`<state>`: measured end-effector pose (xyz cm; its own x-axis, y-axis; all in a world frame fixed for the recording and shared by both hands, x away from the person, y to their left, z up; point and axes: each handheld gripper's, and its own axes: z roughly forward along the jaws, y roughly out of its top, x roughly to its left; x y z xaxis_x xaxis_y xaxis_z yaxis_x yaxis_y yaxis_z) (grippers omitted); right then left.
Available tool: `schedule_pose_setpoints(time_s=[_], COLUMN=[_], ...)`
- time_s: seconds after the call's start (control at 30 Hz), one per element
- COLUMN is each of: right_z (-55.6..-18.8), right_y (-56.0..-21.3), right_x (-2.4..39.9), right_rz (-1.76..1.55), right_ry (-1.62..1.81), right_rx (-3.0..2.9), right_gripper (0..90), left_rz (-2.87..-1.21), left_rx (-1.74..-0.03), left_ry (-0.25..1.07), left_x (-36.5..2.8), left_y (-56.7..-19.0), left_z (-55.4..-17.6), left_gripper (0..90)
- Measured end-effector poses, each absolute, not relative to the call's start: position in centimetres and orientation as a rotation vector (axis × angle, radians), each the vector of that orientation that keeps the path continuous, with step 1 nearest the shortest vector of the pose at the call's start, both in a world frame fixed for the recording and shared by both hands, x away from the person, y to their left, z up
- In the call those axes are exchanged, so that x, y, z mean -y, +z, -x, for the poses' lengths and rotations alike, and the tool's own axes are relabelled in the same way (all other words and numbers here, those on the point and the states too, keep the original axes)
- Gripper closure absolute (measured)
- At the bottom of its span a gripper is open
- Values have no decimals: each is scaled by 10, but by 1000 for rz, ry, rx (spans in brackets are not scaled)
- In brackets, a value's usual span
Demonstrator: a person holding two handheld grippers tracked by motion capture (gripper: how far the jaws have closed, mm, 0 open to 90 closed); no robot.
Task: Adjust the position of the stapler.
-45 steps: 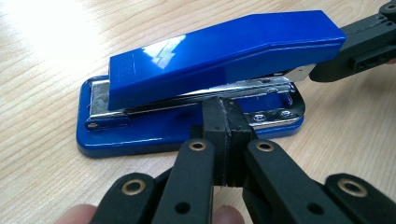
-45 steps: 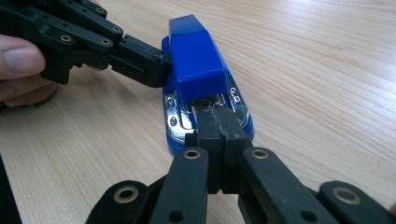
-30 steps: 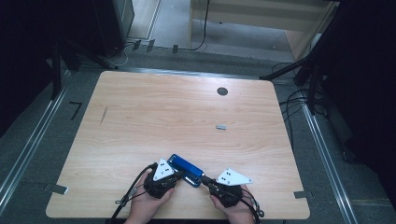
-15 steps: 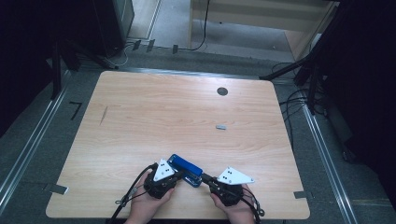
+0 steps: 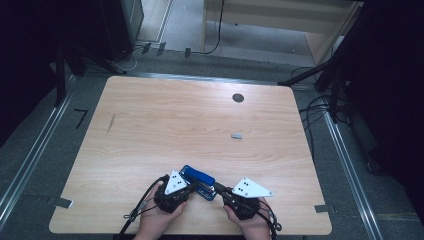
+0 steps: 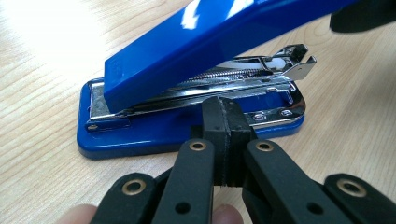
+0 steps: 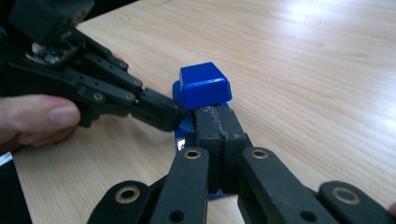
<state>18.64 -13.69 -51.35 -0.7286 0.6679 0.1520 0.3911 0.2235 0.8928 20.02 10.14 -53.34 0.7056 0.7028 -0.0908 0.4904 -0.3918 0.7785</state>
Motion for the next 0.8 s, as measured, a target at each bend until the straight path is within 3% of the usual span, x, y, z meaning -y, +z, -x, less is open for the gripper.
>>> schedule_pose_setpoints(time_s=[0.8], right_z=[-199], right_y=[-489], right_x=[121], right_rz=[-918], right_ry=[1552], right_rx=[-2186], right_gripper=[900], left_rz=[-2072], left_rx=[-901], left_ry=[342], left_x=[-100], left_y=[-534], left_z=[-199], left_gripper=[900])
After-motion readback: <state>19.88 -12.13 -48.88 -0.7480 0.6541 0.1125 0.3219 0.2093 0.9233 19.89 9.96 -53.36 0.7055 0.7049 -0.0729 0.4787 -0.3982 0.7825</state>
